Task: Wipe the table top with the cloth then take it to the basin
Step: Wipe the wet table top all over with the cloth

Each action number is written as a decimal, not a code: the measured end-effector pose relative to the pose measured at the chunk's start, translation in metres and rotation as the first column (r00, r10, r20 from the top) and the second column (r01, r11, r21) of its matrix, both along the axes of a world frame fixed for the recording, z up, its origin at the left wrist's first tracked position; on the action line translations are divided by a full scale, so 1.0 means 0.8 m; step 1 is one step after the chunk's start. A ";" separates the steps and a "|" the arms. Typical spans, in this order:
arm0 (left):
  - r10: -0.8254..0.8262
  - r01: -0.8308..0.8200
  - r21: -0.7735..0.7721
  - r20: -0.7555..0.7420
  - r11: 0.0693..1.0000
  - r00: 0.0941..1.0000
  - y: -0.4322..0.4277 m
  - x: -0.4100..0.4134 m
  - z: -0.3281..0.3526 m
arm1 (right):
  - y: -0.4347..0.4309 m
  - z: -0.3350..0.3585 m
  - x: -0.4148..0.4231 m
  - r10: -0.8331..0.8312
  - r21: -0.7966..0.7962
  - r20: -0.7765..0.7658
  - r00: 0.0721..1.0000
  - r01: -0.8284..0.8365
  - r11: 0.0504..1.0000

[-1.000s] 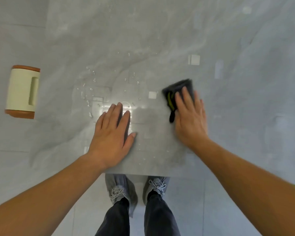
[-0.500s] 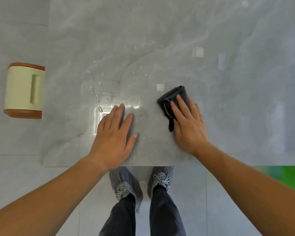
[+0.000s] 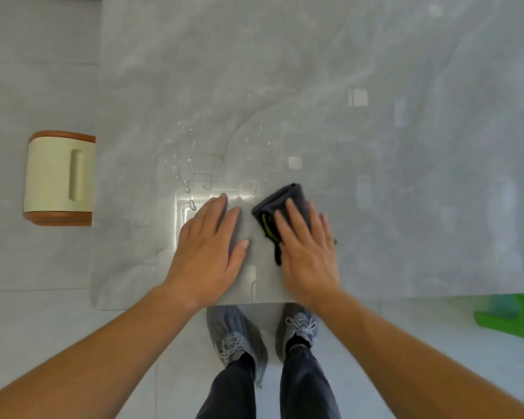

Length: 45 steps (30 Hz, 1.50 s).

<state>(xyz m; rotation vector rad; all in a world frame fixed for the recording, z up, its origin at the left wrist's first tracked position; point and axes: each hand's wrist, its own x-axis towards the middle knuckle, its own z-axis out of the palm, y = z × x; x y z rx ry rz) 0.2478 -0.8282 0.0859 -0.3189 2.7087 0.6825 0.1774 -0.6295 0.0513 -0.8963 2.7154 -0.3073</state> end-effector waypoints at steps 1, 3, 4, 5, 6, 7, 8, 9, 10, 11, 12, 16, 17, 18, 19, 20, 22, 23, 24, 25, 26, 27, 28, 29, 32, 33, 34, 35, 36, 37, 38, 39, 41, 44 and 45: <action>-0.001 0.001 -0.012 0.006 1.000 1.000 -0.002 -0.002 -0.001 | 0.002 0.001 -0.025 -0.033 -0.001 -0.002 0.999 0.033 0.999; -0.001 0.002 -0.034 0.021 0.999 1.000 -0.004 -0.008 -0.004 | 0.002 0.001 -0.067 -0.157 -0.012 -0.003 0.988 0.157 0.987; 0.002 0.000 -0.040 0.030 0.999 1.000 -0.004 -0.011 -0.004 | -0.002 0.002 -0.076 -0.212 -0.010 0.004 0.977 0.212 0.977; 0.004 -0.003 -0.043 0.039 0.999 0.999 -0.004 -0.014 -0.004 | -0.006 0.003 -0.076 -0.243 -0.005 0.005 0.970 0.243 0.970; 0.005 -0.003 -0.049 0.049 0.999 0.999 -0.003 -0.016 -0.003 | -0.010 0.004 -0.068 -0.251 -0.004 0.000 0.968 0.251 0.968; 0.003 0.000 -0.056 0.057 0.998 0.998 -0.003 -0.017 -0.001 | -0.011 0.005 -0.055 -0.225 -0.008 0.000 0.974 0.225 0.974; 0.001 0.003 -0.061 0.066 0.998 0.998 -0.002 -0.018 0.001 | -0.010 0.006 -0.040 -0.161 -0.009 -0.003 0.987 0.161 0.987; -0.002 0.007 -0.063 0.074 0.998 0.997 -0.002 -0.019 0.003 | -0.005 0.006 -0.025 -0.071 -0.002 -0.004 0.997 0.071 0.997; -0.008 0.013 -0.062 0.080 0.998 0.997 -0.003 -0.021 0.005 | 0.001 0.007 -0.018 0.022 0.013 -0.005 1.000 -0.022 1.000; -0.019 0.025 -0.060 0.087 0.998 0.996 -0.005 -0.023 0.007 | 0.005 0.007 -0.024 0.090 0.023 0.001 0.996 -0.090 0.996; -0.035 0.041 -0.060 0.092 0.997 0.995 -0.007 -0.025 0.009 | 0.005 0.006 -0.042 0.115 0.029 0.004 0.993 -0.116 0.993; -0.086 0.091 -0.051 0.094 0.994 0.992 -0.023 -0.032 0.015 | -0.043 0.003 -0.141 -0.194 0.059 0.005 0.981 0.193 0.979; -0.087 0.091 -0.045 0.093 0.995 0.992 -0.028 -0.034 0.017 | -0.059 0.003 -0.159 -0.289 0.054 0.017 0.957 0.288 0.956; -0.084 0.088 -0.039 0.091 0.995 0.992 -0.034 -0.037 0.018 | -0.074 0.002 -0.167 -0.348 0.049 0.026 0.937 0.346 0.937; -0.081 0.084 -0.035 0.089 0.996 0.993 -0.039 -0.041 0.020 | -0.083 0.003 -0.164 -0.359 0.046 0.026 0.933 0.358 0.933; -0.078 0.081 -0.034 0.086 0.996 0.993 -0.044 -0.045 0.023 | -0.087 0.005 -0.153 -0.320 0.043 0.018 0.947 0.319 0.947; -0.070 0.073 -0.025 0.084 0.997 0.994 -0.051 -0.055 0.028 | -0.078 0.009 -0.124 -0.137 0.039 -0.002 0.991 0.137 0.990; -0.063 0.065 -0.013 0.085 0.998 0.994 -0.055 -0.061 0.031 | -0.068 0.011 -0.114 -0.044 0.049 -0.003 0.999 0.044 0.998; -0.055 0.055 -0.003 0.084 0.998 0.995 -0.058 -0.067 0.033 | -0.059 0.011 -0.111 0.030 0.066 -0.002 1.000 -0.029 0.997; -0.048 0.048 0.001 0.081 0.999 0.996 -0.062 -0.073 0.034 | -0.054 0.011 -0.119 0.074 0.072 0.000 0.997 -0.074 0.995; -0.045 0.045 0.001 0.074 0.999 0.996 -0.067 -0.082 0.034 | -0.052 0.010 -0.136 0.088 0.070 -0.003 0.996 -0.088 0.994; -0.043 0.043 -0.002 0.066 0.999 0.997 -0.072 -0.091 0.033 | -0.054 0.007 -0.156 0.076 0.069 -0.005 0.997 -0.075 0.995; -0.037 0.037 -0.005 0.056 0.999 0.998 -0.077 -0.102 0.032 | -0.061 0.006 -0.181 0.037 0.062 -0.013 0.999 -0.036 0.997; -0.027 0.027 -0.011 0.043 1.000 0.999 -0.083 -0.113 0.031 | -0.072 0.004 -0.210 -0.032 0.043 -0.029 0.999 0.033 0.999; -0.001 0.001 -0.024 0.004 1.000 1.000 -0.098 -0.153 0.027 | -0.110 0.001 -0.293 -0.284 -0.004 -0.044 0.958 0.284 0.959; 0.003 -0.003 -0.033 -0.005 0.999 1.000 -0.103 -0.168 0.024 | -0.121 -0.001 -0.304 -0.326 -0.007 -0.045 0.944 0.326 0.945; 0.003 -0.004 -0.046 -0.007 0.999 1.000 -0.108 -0.184 0.020 | -0.129 -0.002 -0.304 -0.321 -0.011 -0.052 0.946 0.321 0.947; 0.003 -0.003 -0.059 0.001 0.998 1.000 -0.112 -0.200 0.018 | -0.130 -0.003 -0.295 -0.265 -0.009 -0.061 0.962 0.265 0.964; 0.011 -0.010 -0.070 0.012 0.997 1.000 -0.114 -0.216 0.014 | -0.125 -0.003 -0.280 -0.164 0.004 -0.066 0.984 0.164 0.986; 0.023 -0.021 -0.084 0.024 0.996 0.999 -0.118 -0.233 0.010 | -0.115 -0.002 -0.268 -0.039 0.019 -0.067 0.997 0.041 0.999; 0.034 -0.030 -0.099 0.038 0.995 0.999 -0.122 -0.249 0.006 | -0.103 0.002 -0.263 0.074 0.034 -0.044 0.996 -0.073 0.997; 0.042 -0.036 -0.113 0.052 0.993 0.998 -0.127 -0.264 0.003 | -0.092 0.006 -0.271 0.160 0.041 -0.013 0.987 -0.159 0.986; 0.052 -0.042 -0.145 0.065 0.989 0.997 -0.137 -0.287 -0.006 | -0.088 0.008 -0.319 0.189 0.048 -0.005 0.982 -0.188 0.981; 0.055 -0.046 -0.187 0.043 0.981 0.998 -0.143 -0.301 -0.013 | -0.131 0.004 -0.398 -0.095 0.017 -0.018 0.995 0.096 0.995; 0.056 -0.050 -0.195 0.028 0.980 0.998 -0.143 -0.301 -0.014 | -0.149 0.003 -0.413 -0.190 0.004 -0.010 0.982 0.190 0.982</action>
